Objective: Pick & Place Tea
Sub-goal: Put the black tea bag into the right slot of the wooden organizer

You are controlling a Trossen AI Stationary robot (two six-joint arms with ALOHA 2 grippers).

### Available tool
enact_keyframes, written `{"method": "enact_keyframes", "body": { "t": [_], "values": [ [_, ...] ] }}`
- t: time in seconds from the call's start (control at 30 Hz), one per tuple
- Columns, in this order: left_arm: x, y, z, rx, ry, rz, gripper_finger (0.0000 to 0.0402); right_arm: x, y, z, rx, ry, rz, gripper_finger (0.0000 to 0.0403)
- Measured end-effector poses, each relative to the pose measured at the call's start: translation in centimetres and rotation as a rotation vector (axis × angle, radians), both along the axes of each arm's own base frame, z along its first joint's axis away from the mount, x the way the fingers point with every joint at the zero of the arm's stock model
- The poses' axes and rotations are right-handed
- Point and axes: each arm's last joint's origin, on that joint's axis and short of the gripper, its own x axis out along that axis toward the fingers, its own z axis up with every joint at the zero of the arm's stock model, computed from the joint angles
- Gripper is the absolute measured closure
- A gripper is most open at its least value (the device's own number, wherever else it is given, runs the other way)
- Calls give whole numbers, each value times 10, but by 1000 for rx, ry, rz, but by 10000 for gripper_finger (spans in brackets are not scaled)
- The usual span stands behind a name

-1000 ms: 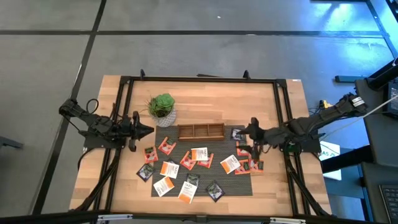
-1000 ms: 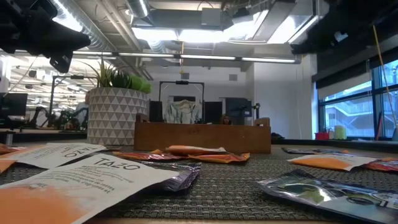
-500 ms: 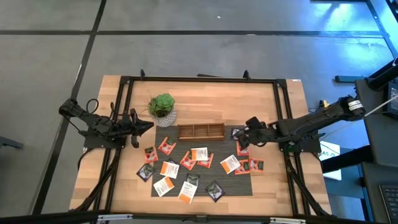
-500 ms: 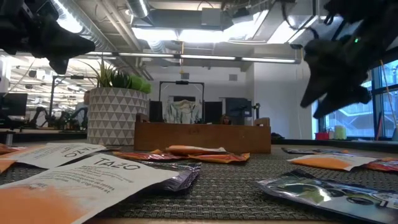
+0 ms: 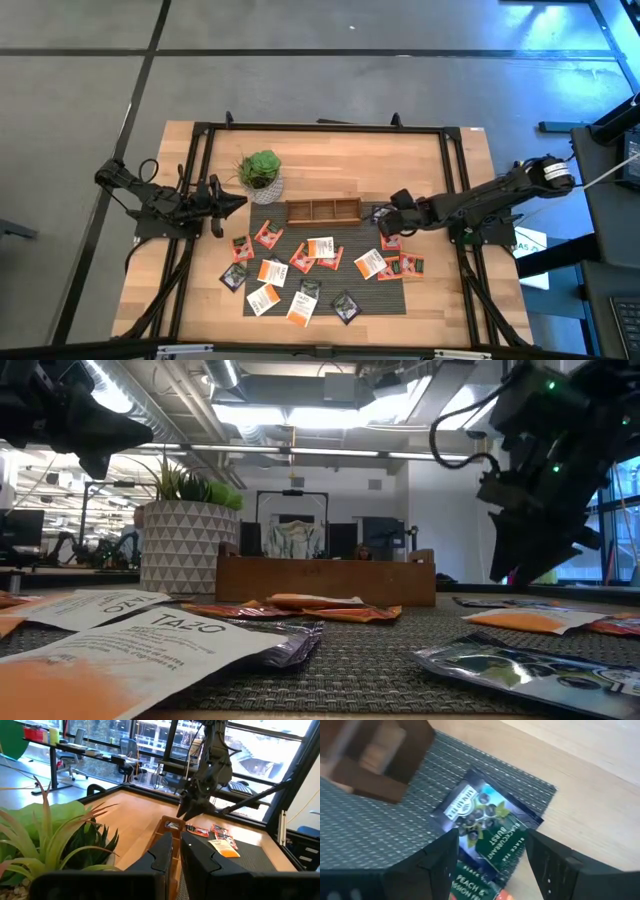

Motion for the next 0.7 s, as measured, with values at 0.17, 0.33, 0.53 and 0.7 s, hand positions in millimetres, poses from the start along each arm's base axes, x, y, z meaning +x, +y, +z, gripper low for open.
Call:
{"method": "enact_keyframes", "body": {
  "t": [0.17,0.33,0.53,0.7],
  "values": [
    [0,0,0,0,0,-1,370,1,-2,-7,11,28,-33,175],
    [0,0,0,0,0,-1,370,2,-2,-14,29,60,-53,175],
    [0,0,0,0,0,0,370,5,-1,-20,21,78,-54,175],
    [0,0,0,0,1,1,370,5,-1,-21,20,85,-54,181]
  ]
}}
